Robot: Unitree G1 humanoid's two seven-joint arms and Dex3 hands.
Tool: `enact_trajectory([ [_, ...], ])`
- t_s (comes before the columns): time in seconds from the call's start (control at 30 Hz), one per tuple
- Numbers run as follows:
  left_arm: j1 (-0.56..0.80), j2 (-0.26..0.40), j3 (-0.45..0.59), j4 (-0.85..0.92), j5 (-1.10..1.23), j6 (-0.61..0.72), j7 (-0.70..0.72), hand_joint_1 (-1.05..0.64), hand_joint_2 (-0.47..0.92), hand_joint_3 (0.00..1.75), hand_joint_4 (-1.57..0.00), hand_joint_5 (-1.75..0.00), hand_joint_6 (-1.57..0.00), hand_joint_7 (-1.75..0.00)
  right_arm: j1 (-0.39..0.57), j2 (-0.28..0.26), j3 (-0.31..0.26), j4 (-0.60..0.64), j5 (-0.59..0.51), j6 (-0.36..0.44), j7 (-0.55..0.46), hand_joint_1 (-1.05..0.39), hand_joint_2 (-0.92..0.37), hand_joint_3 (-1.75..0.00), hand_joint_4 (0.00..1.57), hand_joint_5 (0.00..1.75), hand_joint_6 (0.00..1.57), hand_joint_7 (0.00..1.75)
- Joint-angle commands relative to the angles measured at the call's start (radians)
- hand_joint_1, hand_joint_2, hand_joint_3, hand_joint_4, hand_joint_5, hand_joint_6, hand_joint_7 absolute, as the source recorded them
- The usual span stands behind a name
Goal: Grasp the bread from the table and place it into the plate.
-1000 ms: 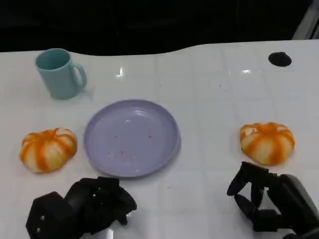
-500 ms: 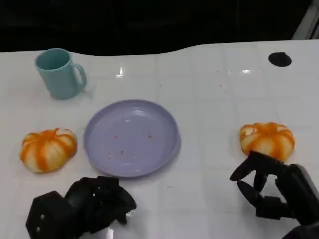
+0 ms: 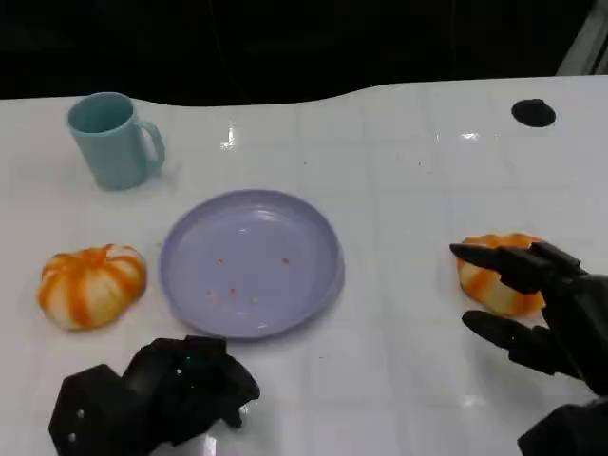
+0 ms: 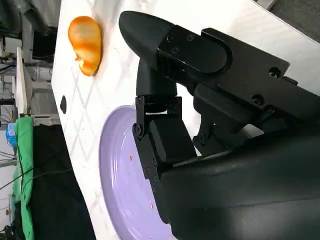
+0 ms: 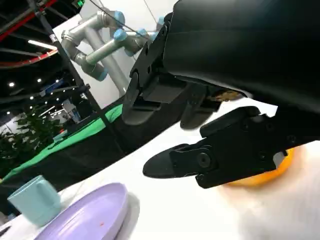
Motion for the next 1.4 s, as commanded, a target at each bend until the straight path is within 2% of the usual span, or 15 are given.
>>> enact_trajectory([
  [0.03, 0.005, 0.016, 0.008, 0.009, -0.002, 0.005, 0.000, -1.05, 0.86, 0.00, -0.87, -1.52, -1.28, -0.78, 0.015, -0.056, -0.014, -0.092, -0.055, 0.121, 0.026, -0.61, -0.92, -0.07, 0.11, 0.30, 0.34, 0.01],
  [0.13, 0.005, 0.017, 0.009, 0.012, -0.005, 0.003, -0.004, -1.05, 0.86, 0.00, -0.87, -1.52, -1.28, -0.78, 0.016, -0.087, -0.008, -0.153, -0.077, 0.216, 0.095, -0.64, -0.92, -0.06, 0.02, 0.23, 0.23, 0.00],
  [0.3, 0.008, 0.016, 0.007, 0.008, -0.002, 0.006, 0.002, -1.05, 0.86, 0.00, -0.88, -1.52, -1.29, -0.78, -0.002, -0.135, 0.013, -0.222, -0.120, 0.356, 0.225, -0.67, -0.92, -0.03, 0.00, 0.02, 0.14, 0.00],
  [0.5, 0.010, 0.016, 0.004, 0.006, 0.006, 0.000, 0.005, -1.05, 0.86, 0.01, -0.88, -1.52, -1.29, -0.78, -0.053, -0.173, 0.051, -0.255, -0.178, 0.481, 0.351, -0.71, -0.90, -0.01, 0.00, 0.00, 0.10, 0.00],
  [0.73, 0.012, 0.011, 0.005, 0.001, 0.001, 0.008, 0.006, -1.05, 0.85, 0.00, -0.87, -1.51, -1.29, -0.78, -0.115, -0.174, 0.105, -0.231, -0.204, 0.540, 0.405, -0.63, -0.81, 0.00, 0.05, 0.03, 0.17, 0.03],
  [1.0, 0.014, 0.010, 0.004, -0.007, 0.004, 0.012, 0.010, -1.05, 0.85, 0.00, -0.87, -1.51, -1.29, -0.78, -0.182, -0.155, 0.175, -0.193, -0.237, 0.616, 0.436, -0.53, -0.76, 0.00, 0.11, 0.08, 0.23, 0.03],
  [1.4, 0.023, 0.009, 0.003, -0.017, 0.000, 0.009, 0.006, -1.05, 0.86, 0.00, -0.86, -1.52, -1.29, -0.78, -0.262, -0.121, 0.255, -0.032, -0.238, 0.644, 0.400, -0.36, -0.74, 0.00, 0.16, 0.09, 0.29, 0.02],
])
